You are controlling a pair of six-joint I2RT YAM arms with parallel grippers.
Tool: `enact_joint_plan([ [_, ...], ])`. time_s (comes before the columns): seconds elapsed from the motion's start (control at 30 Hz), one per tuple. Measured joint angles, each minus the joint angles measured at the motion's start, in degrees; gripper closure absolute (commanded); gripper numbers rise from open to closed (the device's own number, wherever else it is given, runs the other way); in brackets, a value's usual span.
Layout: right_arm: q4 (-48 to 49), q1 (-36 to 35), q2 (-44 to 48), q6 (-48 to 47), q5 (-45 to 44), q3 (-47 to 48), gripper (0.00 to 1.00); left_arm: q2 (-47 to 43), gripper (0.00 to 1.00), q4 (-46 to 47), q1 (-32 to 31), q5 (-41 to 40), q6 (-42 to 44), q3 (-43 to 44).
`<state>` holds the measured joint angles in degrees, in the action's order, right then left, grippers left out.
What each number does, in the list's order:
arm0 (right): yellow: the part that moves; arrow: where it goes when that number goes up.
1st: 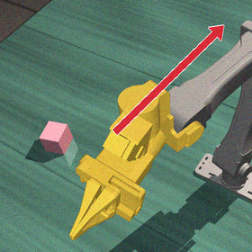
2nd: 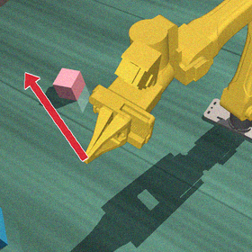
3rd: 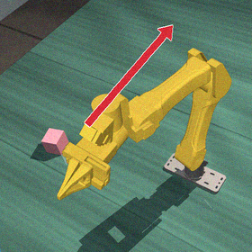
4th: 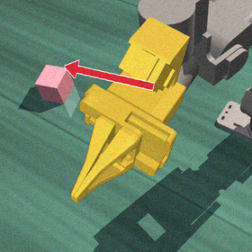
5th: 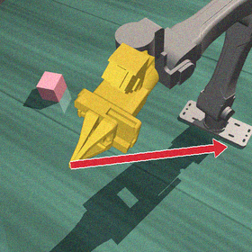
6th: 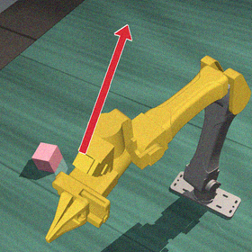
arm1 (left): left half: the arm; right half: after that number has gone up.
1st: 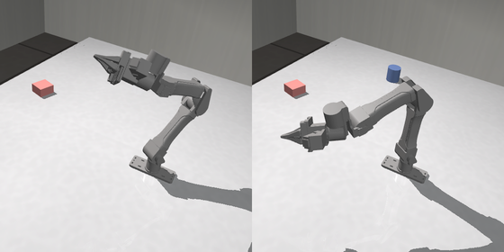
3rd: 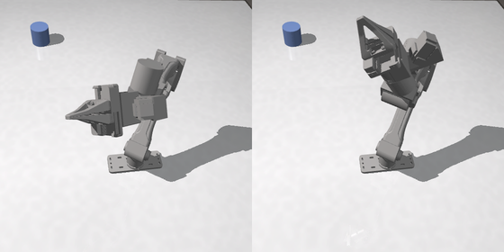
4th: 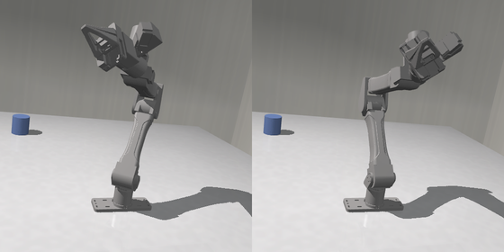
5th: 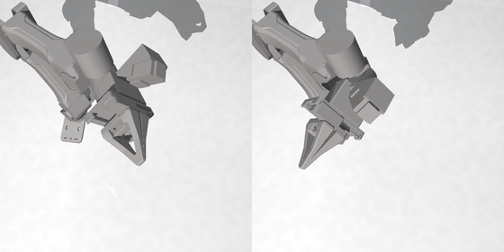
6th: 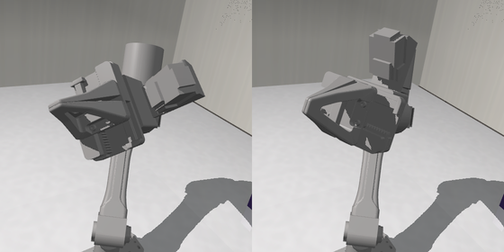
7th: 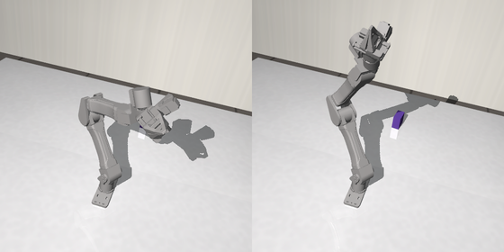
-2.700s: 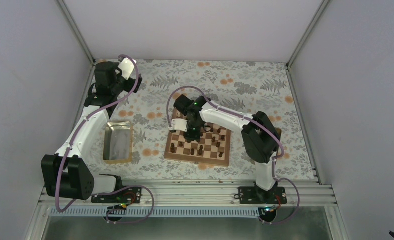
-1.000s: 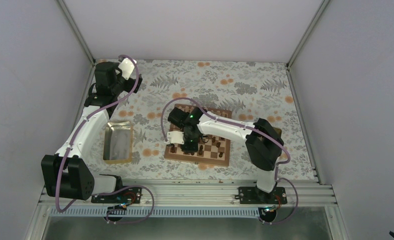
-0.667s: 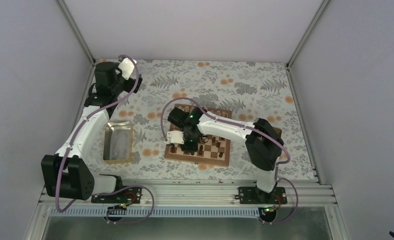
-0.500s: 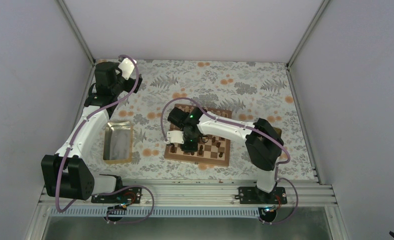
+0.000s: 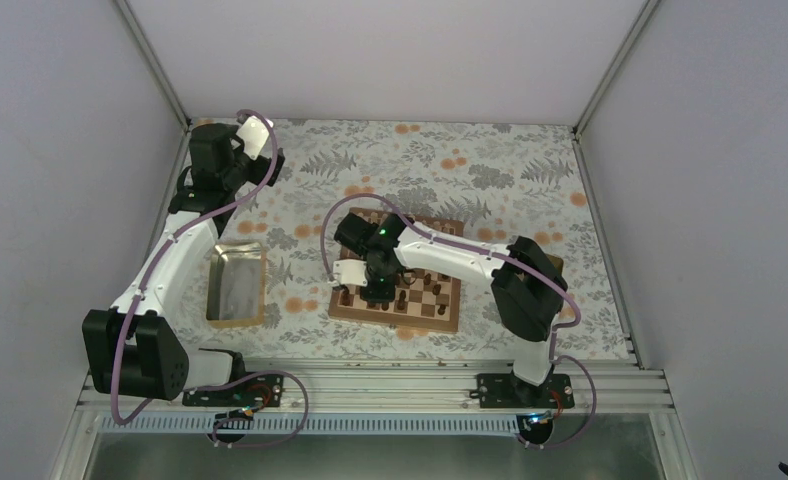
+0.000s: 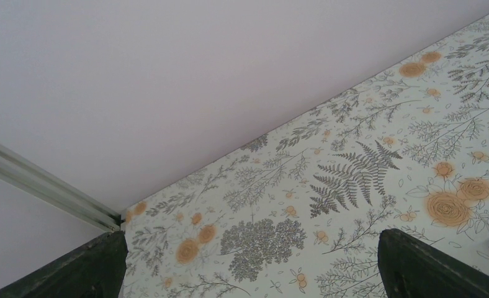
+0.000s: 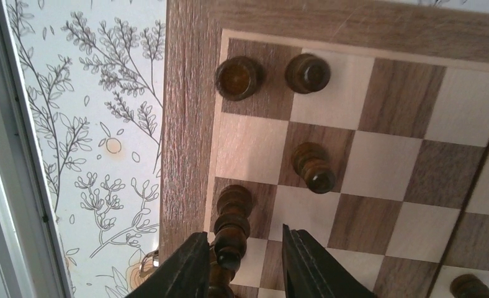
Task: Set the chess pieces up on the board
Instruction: Place the chess piece on the chessboard, then adjust the chess piece on the chessboard.
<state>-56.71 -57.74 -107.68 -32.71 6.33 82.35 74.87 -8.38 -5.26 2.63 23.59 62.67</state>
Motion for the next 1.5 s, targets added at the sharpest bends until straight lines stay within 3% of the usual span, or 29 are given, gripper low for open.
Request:
enact_joint_plan([
  [0.57, -1.3, 0.0, -2.1, -0.1, 0.0, 11.5, 0.65, 0.0, 0.0, 0.0, 0.2, 0.0, 0.0, 0.0],
  [1.5, -1.4, -0.7, -11.0, -2.1, 2.0, 15.1, 0.67, 0.0, 0.0, 0.0, 0.6, 0.5, 0.0, 0.0],
])
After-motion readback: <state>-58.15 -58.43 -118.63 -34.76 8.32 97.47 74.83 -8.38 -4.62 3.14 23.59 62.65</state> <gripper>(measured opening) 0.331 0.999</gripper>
